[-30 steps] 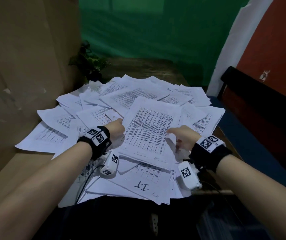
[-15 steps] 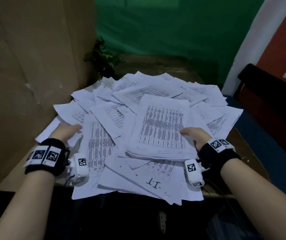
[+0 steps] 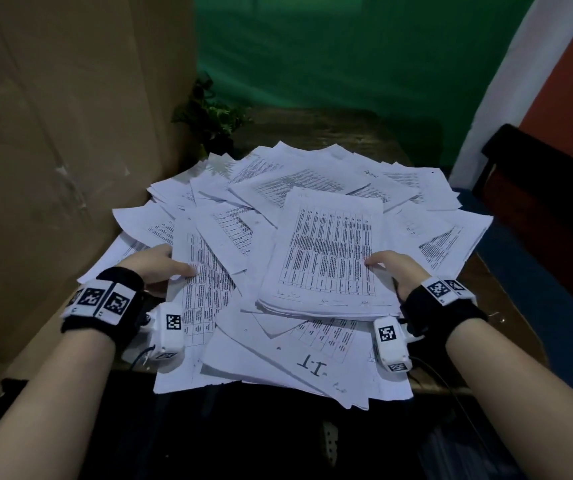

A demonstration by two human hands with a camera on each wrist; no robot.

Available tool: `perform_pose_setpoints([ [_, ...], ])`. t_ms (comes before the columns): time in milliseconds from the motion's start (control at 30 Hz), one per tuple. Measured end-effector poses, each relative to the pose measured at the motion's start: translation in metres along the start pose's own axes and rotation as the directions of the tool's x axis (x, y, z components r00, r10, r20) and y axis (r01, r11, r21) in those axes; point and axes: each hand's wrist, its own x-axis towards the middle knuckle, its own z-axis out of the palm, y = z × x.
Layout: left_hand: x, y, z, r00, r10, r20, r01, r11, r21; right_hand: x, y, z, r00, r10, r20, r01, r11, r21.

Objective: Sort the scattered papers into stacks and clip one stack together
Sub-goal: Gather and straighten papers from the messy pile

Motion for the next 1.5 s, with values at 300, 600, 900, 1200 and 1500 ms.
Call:
perform_pose_setpoints([
  [300, -0.012, -0.002, 0.002, 0.997, 0.011, -0.074, -0.020, 0.992, -0.127, 0.004, 0.007, 0.000, 0.999, -0.020, 0.039, 0.022, 0.999, -0.035],
  [600, -0.155, 0.118, -0.073, 0.467, 0.678, -0.567, -0.689, 0.681, 0.247, 0.004, 0.006, -0.004, 0.996, 0.028, 0.082, -0.026, 0.999, -0.026],
  [900, -0.108, 0.171, -0.066, 0.498, 0.595, -0.630, -0.858, 0.444, -0.259, -0.036, -0.033, -0.014, 0.990, -0.133, -0.038, 0.134, 0.990, 0.038],
  [1200, -0.007, 0.172, 0.057, 0.794, 0.354, -0.494, -0.583, 0.675, -0.453, -0.050, -0.050, -0.033, 0.952, -0.236, 0.195, 0.184, 0.950, 0.252],
  [1500, -0.005, 0.207, 0.043, 0.819, 0.438, -0.370, -0.547, 0.403, -0.733, -0.048, -0.058, -0.055, 0.932, -0.317, -0.175, 0.362, 0.792, 0.491],
])
